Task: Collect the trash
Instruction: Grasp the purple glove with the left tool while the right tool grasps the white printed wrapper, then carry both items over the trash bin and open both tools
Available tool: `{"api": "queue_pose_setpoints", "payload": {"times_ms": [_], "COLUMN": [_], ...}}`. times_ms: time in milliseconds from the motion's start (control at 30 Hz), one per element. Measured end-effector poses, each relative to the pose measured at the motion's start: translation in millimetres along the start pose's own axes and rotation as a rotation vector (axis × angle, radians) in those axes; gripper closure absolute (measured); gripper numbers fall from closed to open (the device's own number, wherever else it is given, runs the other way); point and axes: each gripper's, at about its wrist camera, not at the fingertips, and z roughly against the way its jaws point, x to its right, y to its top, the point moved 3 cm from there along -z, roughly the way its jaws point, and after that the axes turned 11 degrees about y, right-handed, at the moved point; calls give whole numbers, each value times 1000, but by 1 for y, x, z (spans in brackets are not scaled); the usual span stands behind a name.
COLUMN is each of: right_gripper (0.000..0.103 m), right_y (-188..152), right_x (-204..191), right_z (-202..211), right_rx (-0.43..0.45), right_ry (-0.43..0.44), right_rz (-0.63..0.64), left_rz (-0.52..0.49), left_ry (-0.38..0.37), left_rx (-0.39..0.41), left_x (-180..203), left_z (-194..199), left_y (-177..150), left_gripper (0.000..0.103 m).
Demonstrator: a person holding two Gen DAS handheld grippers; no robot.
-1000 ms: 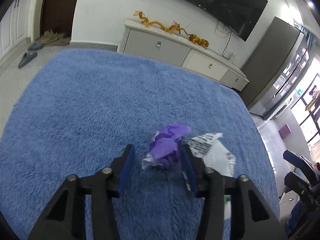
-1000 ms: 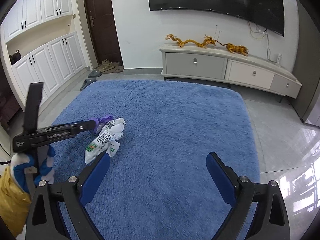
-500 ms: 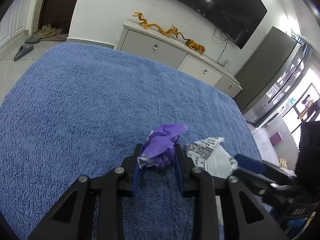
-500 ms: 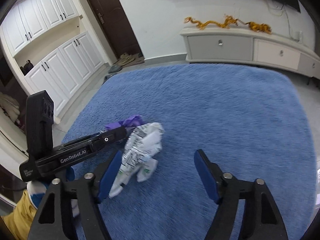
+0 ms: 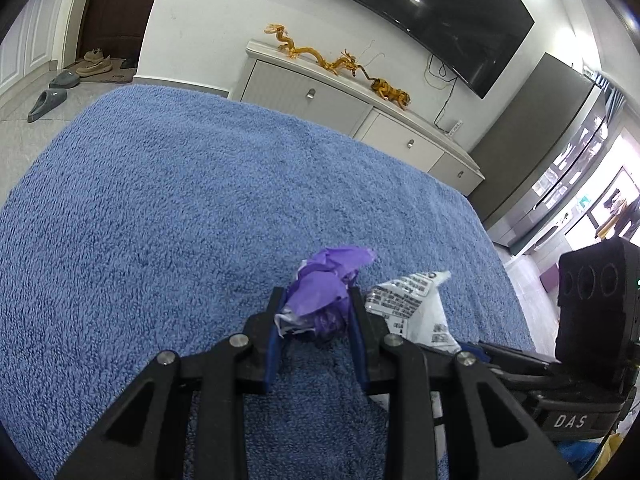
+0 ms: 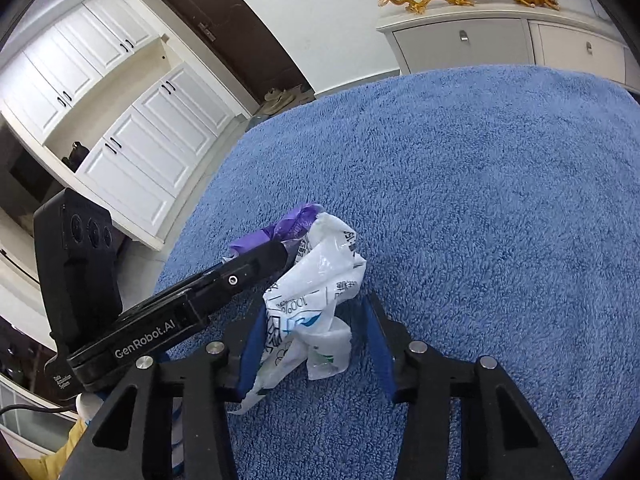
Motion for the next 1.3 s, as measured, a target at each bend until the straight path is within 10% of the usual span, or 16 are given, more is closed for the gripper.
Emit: {"api": "queue_pose_setpoints", "payload": {"times_ms": [533, 1300], "right_gripper": [72, 72], "right_y": [-52, -156], "right_x": [-16, -46], "right_z": [126, 338], "right_rx": [125, 478], "right_ry": [-115, -413], "right_rz": [104, 154], "left_rz": [-162, -439], "left_ry": [90, 12], "left_rx": [149, 340], "left_x": [64, 221], "left_z": [88, 210], "left_y": [-32, -115], "left_gripper": [76, 76]}}
